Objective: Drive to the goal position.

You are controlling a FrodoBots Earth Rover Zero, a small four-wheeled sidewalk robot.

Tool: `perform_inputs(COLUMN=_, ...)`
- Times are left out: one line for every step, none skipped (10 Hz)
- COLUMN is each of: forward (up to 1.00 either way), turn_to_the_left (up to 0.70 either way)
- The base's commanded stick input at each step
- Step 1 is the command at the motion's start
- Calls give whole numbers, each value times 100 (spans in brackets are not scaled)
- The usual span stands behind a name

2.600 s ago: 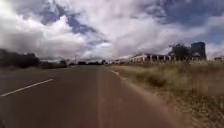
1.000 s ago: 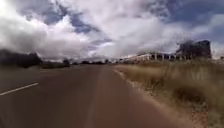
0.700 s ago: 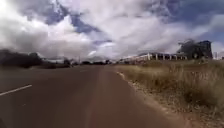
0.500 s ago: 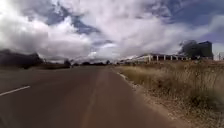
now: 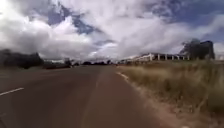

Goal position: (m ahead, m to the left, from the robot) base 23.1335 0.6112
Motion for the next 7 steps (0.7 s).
perform_inputs(forward=70, turn_to_the_left=0)
perform_inputs(forward=70, turn_to_the_left=0)
perform_inputs(forward=70, turn_to_the_left=0)
perform_inputs(forward=70, turn_to_the_left=0)
perform_inputs(forward=70, turn_to_the_left=0)
perform_inputs(forward=70, turn_to_the_left=0)
perform_inputs(forward=70, turn_to_the_left=0)
